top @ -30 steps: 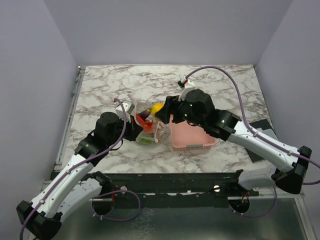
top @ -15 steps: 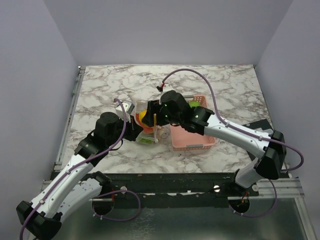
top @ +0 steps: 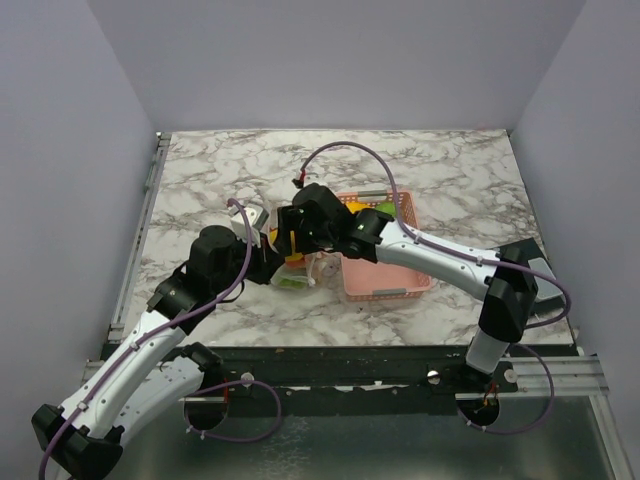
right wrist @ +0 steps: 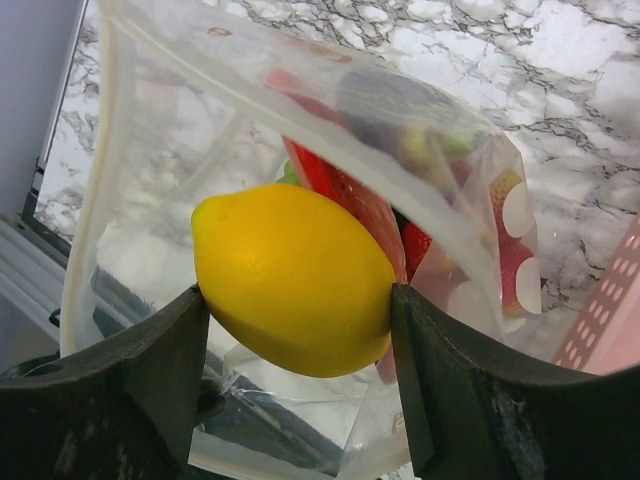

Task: Place the food in the zip-top bag and seal the zipper
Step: Place the fake fruit in the zipper food storage bag.

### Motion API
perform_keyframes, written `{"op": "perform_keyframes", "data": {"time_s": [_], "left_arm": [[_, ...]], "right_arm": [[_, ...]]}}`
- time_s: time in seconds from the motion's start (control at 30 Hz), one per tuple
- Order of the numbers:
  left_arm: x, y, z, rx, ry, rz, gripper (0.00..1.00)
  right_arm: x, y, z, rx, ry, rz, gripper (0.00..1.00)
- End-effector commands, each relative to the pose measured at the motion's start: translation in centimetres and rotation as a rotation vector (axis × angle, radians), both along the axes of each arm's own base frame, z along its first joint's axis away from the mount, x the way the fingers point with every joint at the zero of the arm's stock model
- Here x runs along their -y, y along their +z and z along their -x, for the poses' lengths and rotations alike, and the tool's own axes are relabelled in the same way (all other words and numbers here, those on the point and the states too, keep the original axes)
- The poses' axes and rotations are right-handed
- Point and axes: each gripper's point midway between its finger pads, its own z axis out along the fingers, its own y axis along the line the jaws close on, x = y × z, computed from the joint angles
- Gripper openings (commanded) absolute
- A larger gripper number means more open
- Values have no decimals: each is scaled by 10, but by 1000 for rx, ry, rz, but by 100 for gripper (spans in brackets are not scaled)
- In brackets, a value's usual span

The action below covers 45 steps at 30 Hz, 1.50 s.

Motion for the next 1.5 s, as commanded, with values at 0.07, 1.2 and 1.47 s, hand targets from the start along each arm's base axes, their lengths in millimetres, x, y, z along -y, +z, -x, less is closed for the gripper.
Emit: {"op": "perform_keyframes", "data": {"time_s": [0.07, 1.2, 1.47], "left_arm": [[6, 15, 0, 51, -27, 36, 0], [3, 18, -1, 65, -15, 35, 0], [3, 19, 0, 69, -14, 39, 0]], "right_arm": [[-9, -36, 20, -75, 41, 94, 27], [14, 0, 25, 32, 12, 118, 82], [27, 47, 21, 111, -16, 65, 90]]}}
